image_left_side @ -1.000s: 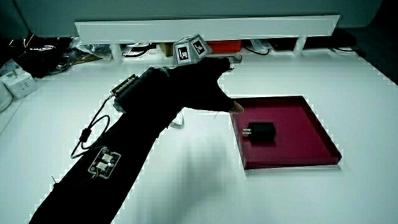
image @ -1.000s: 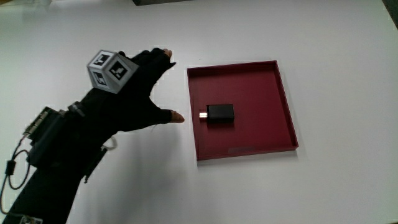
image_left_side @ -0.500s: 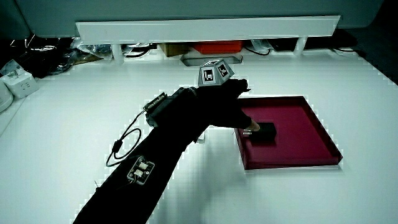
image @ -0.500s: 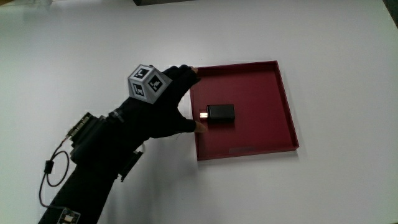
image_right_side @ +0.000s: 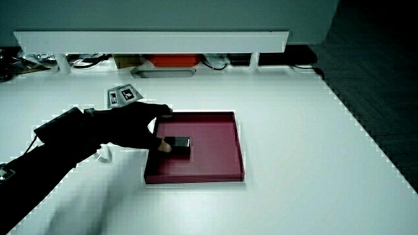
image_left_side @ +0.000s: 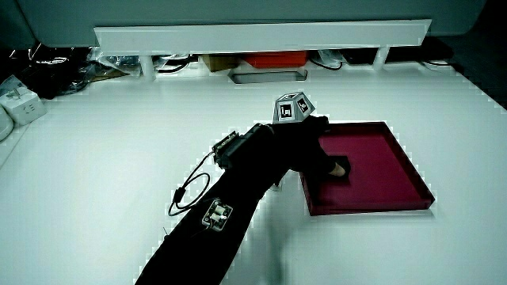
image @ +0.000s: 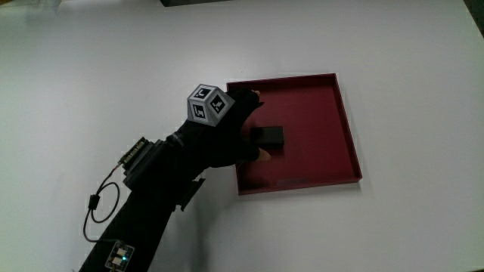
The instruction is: Pick charger from plate
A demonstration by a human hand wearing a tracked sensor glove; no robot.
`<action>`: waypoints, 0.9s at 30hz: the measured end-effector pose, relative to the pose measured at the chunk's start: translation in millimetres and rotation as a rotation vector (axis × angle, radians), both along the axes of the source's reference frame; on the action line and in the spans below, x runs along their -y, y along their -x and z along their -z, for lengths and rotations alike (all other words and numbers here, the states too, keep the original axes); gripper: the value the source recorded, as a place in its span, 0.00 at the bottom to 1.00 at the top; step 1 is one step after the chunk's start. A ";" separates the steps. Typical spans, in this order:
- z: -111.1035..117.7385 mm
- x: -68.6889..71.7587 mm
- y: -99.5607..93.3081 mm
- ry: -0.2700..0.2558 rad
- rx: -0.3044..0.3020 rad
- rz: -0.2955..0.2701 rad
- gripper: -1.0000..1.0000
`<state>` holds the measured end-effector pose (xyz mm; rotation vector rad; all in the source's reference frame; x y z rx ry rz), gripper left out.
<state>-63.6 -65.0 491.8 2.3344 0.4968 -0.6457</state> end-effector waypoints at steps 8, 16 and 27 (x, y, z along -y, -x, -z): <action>-28.5 -5.8 -15.0 0.029 0.012 -0.011 0.50; -43.3 -11.1 -29.6 0.043 0.028 -0.026 0.50; -51.4 -14.5 -36.5 0.053 0.037 -0.028 0.50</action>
